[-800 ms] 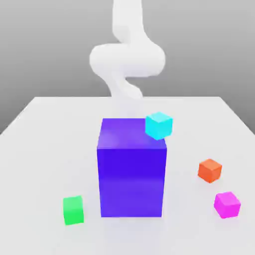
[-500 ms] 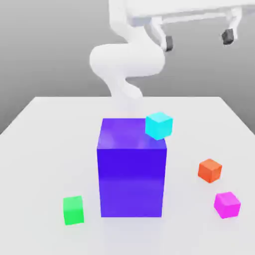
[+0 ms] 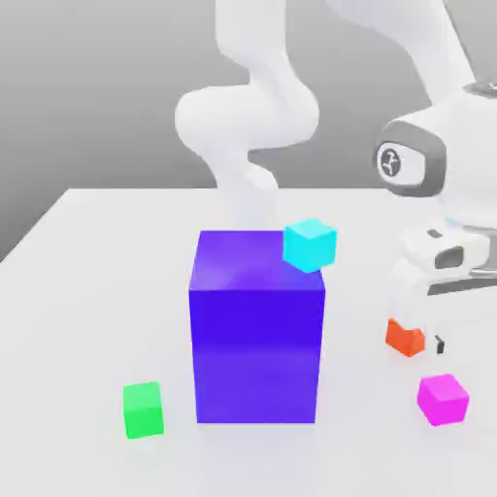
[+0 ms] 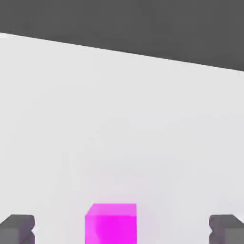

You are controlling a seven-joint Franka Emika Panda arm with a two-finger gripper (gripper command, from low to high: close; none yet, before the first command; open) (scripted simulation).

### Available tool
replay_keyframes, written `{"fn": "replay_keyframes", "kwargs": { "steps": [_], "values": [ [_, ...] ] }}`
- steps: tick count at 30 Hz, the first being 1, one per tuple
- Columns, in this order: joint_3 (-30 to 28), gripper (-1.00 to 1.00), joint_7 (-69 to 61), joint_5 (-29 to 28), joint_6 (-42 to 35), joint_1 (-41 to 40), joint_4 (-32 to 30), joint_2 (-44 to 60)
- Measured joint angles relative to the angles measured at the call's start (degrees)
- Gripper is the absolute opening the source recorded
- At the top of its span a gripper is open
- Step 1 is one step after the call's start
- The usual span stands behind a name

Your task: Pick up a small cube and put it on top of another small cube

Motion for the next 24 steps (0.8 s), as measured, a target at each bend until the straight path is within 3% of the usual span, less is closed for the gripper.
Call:
{"fn": "replay_keyframes", "kwargs": {
  "steps": [5,6,14,20,24],
  "values": [
    [-5.29,0.0,5.65,-6.41,7.39,5.05,1.37,10.41],
    [-6.37,-1.0,6.36,-7.25,8.86,5.95,1.78,12.32],
    [-5.92,-1.0,6.08,-6.93,8.26,5.6,1.57,11.44],
    [-1.61,-1.0,-0.53,2.22,1.0,1.57,1.25,1.31],
    [-5.09,-1.0,-4.47,7.08,-0.63,-4.71,1.14,-2.62]
  ]
}}
